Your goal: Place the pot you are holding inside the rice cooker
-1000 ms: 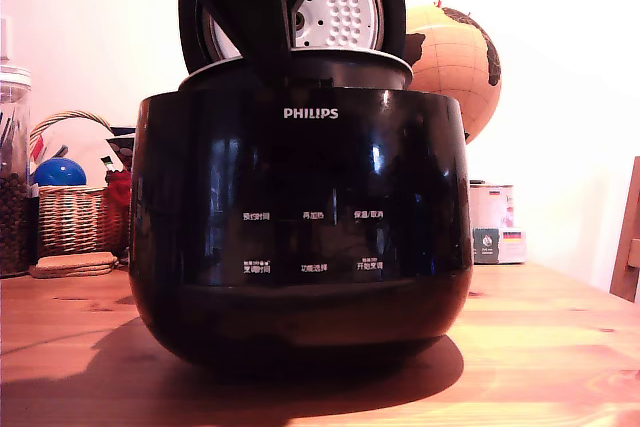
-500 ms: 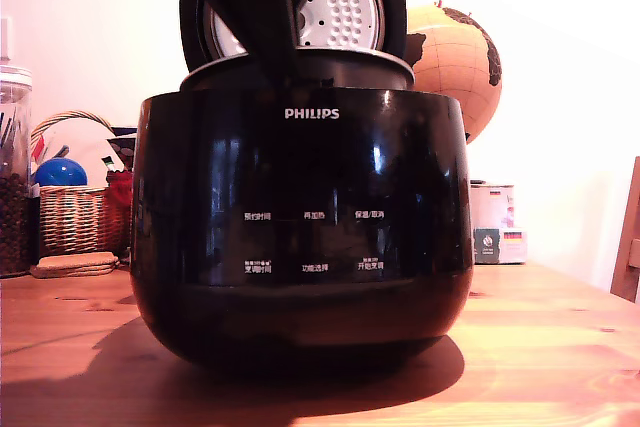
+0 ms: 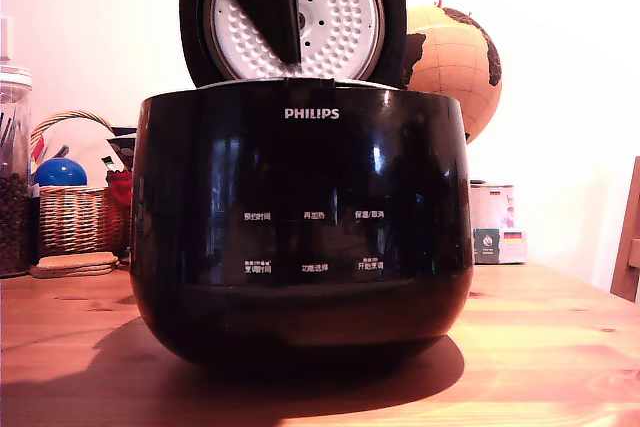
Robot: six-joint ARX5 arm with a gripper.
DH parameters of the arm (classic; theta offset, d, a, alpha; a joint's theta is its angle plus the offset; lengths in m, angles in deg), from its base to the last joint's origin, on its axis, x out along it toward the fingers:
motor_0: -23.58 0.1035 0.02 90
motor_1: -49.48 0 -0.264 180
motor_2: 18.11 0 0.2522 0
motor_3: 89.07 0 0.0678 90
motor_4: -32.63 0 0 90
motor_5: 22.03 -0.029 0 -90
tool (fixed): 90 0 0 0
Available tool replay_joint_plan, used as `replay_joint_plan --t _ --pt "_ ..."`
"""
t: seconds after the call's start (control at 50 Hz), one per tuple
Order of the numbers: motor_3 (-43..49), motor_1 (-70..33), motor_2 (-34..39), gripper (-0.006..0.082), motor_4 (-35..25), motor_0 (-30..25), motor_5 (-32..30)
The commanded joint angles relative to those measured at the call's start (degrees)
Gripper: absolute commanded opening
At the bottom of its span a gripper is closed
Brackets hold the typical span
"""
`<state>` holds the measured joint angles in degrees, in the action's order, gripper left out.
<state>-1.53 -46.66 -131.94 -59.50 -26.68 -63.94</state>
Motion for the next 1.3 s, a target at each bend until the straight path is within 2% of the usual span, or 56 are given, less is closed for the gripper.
replay_joint_plan --t 0.0,0.12,0.26,0.36,0.38,0.42,0.44,0.5,0.52,0.56,0.58,0.66,1.02,1.28 --pt "2.0 0.9 -2.4 0.0154 -0.4 -0.1 2.2" --pt "3.9 1.4 -6.4 0.0130 1.1 -0.1 6.6" --pt "3.9 2.6 -9.6 -0.0030 3.7 0.4 11.3" --pt "3.9 3.7 -10.8 -0.0021 5.8 2.1 13.3" --pt "3.9 4.0 -11.0 -0.0021 6.4 2.6 15.9" --pt "3.9 4.5 -11.3 -0.0021 7.1 3.5 16.1" --pt "3.9 4.7 -11.4 -0.0021 8.1 3.9 18.2" --pt "3.9 5.6 -11.8 -0.0021 9.9 5.9 18.6" --pt "3.9 5.9 -12.0 -0.0021 10.4 6.6 21.5" --pt "3.9 6.4 -12.2 -0.0021 11.4 8.2 21.5" --pt "3.9 6.7 -12.3 -0.0021 12.0 9.1 23.9" --pt "3.9 8.0 -12.6 -0.0021 13.7 12.7 26.3" --pt "3.9 10.7 -12.6 -0.0021 16.6 29.1 29.8" --pt "3.9 10.7 -12.6 -0.0021 16.5 32.3 29.9"
